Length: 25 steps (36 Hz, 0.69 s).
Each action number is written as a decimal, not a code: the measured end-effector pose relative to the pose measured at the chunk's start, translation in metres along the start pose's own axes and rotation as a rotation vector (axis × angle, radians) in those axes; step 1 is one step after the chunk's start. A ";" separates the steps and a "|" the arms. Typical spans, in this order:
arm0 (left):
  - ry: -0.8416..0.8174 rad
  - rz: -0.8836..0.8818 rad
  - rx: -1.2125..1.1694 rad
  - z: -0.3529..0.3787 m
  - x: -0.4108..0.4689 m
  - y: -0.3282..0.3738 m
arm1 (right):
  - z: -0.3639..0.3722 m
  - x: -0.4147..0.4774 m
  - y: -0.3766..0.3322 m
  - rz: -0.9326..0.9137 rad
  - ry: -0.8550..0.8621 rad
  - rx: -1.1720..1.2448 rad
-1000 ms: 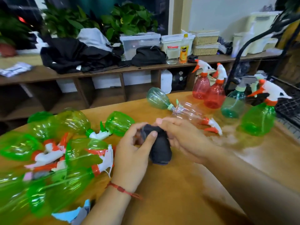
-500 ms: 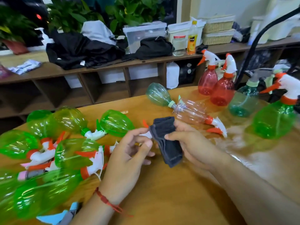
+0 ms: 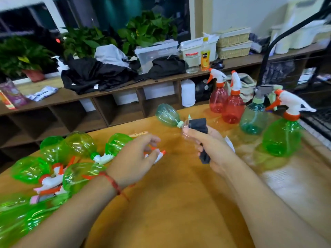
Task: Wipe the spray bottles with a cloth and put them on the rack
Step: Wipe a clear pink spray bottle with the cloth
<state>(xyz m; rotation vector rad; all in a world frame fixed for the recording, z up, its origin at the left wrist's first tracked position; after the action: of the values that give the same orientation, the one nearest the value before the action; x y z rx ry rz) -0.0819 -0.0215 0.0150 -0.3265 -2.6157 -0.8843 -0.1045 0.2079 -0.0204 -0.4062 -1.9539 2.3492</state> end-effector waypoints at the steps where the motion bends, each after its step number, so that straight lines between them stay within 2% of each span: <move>1: -0.027 0.067 0.066 0.004 0.010 0.006 | -0.004 -0.001 -0.003 -0.024 0.025 0.006; 9: -0.152 0.547 0.457 0.071 0.091 0.055 | -0.042 0.010 -0.018 -0.134 0.260 0.081; 12: -0.253 0.726 0.624 0.104 0.102 0.078 | -0.045 0.015 -0.017 -0.124 0.228 0.105; 15: -0.400 0.801 0.849 0.128 0.105 0.094 | -0.035 0.015 -0.011 -0.120 0.168 0.060; 17: -0.426 0.788 0.892 0.133 0.106 0.099 | -0.029 0.013 -0.009 -0.139 0.144 0.044; 19: -0.387 0.730 0.819 0.130 0.109 0.096 | -0.027 0.012 -0.009 -0.153 0.153 0.035; 22: -0.246 0.613 0.666 0.106 0.115 0.081 | -0.023 0.009 -0.011 -0.159 0.156 0.045; 25: -0.091 0.379 0.542 0.064 0.115 0.057 | -0.010 0.004 -0.009 -0.148 0.137 0.030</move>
<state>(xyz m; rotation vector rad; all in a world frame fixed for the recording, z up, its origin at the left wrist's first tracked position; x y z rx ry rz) -0.1848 0.0740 0.0452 -0.6855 -2.6152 -0.0301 -0.1070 0.2200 -0.0136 -0.3942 -1.8196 2.1960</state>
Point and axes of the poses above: each hand's wrist, its own x-axis towards the middle knuckle, its own z-axis out of the palm, y = z × x, the point moved 4 cm from there along x, towards the middle knuckle, and after that the axes turned 15 degrees about y, right-handed, at the moved point
